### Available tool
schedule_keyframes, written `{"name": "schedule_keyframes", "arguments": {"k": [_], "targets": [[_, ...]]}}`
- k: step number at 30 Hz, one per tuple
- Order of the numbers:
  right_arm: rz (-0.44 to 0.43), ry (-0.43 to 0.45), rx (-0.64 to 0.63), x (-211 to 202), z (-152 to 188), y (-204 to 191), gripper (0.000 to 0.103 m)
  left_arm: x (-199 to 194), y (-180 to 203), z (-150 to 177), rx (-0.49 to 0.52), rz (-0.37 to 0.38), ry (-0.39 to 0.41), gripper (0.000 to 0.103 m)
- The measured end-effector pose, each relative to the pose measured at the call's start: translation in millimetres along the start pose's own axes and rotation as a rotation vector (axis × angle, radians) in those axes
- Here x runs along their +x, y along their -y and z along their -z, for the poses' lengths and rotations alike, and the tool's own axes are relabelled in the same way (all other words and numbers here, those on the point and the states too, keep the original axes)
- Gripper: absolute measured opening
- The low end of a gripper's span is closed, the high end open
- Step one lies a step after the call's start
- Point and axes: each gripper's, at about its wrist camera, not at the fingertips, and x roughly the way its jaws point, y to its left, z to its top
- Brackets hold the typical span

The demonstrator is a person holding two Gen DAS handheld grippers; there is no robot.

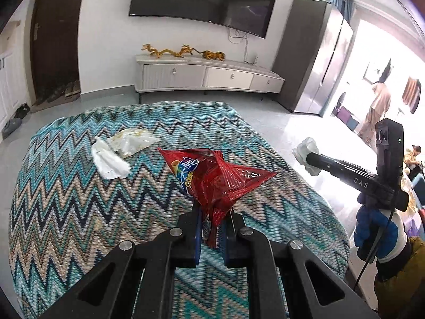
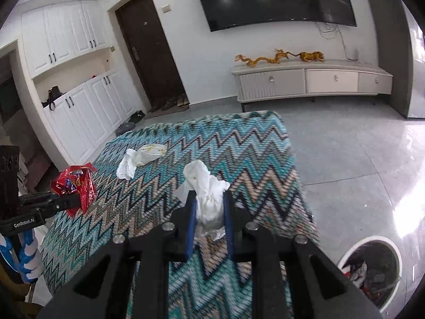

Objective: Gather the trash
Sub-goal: 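Carry the snack bag and tissue over the white bin and open both tools, then swing both open tools back to the last trash on the blanket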

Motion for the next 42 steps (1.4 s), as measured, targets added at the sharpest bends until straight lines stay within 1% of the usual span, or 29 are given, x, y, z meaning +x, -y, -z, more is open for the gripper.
{"name": "schedule_keyframes", "arguments": {"k": [3, 5, 9, 11, 13, 16, 21, 25, 29, 30, 31, 33, 35, 38, 40, 42], "targets": [[0.077, 0.024, 0.053, -36, 16, 39, 0.018, 14, 47, -8, 0.081, 0.049, -0.024, 0.011], [0.145, 0.033, 0.088, -58, 29, 67, 0.018, 26, 80, -15, 0.141, 0.089, -0.043, 0.011], [0.26, 0.032, 0.19, -92, 60, 128, 0.018, 58, 153, -23, 0.262, 0.163, -0.092, 0.012], [0.31, 0.025, 0.239, -103, 76, 155, 0.018, 79, 188, -24, 0.304, 0.201, -0.129, 0.012], [0.35, 0.013, 0.288, -109, 92, 180, 0.018, 102, 221, -23, 0.339, 0.237, -0.169, 0.012], [0.385, -0.006, 0.358, -110, 112, 215, 0.018, 138, 265, -22, 0.371, 0.282, -0.23, 0.014], [0.408, -0.047, 0.438, -97, 137, 255, 0.02, 195, 318, -20, 0.376, 0.322, -0.326, 0.015], [0.416, -0.081, 0.483, -80, 151, 279, 0.021, 229, 341, -12, 0.37, 0.327, -0.375, 0.016], [0.431, -0.123, 0.51, -64, 166, 297, 0.021, 251, 350, -7, 0.374, 0.305, -0.372, 0.023], [0.436, -0.134, 0.515, -60, 170, 300, 0.021, 255, 351, -6, 0.37, 0.303, -0.373, 0.027], [0.443, -0.143, 0.518, -57, 173, 303, 0.022, 259, 351, -5, 0.361, 0.303, -0.378, 0.035], [0.452, -0.163, 0.522, -52, 179, 306, 0.023, 265, 349, -5, 0.339, 0.308, -0.385, 0.04], [0.463, -0.181, 0.527, -48, 184, 309, 0.032, 270, 345, -5, 0.319, 0.307, -0.397, 0.057], [0.474, -0.193, 0.531, -46, 187, 311, 0.037, 269, 339, -5, 0.303, 0.326, -0.403, 0.058], [0.482, -0.198, 0.533, -45, 189, 312, 0.041, 270, 343, -5, 0.293, 0.339, -0.412, 0.058], [0.484, -0.197, 0.536, -47, 190, 311, 0.042, 268, 340, -5, 0.286, 0.358, -0.418, 0.058]]}}
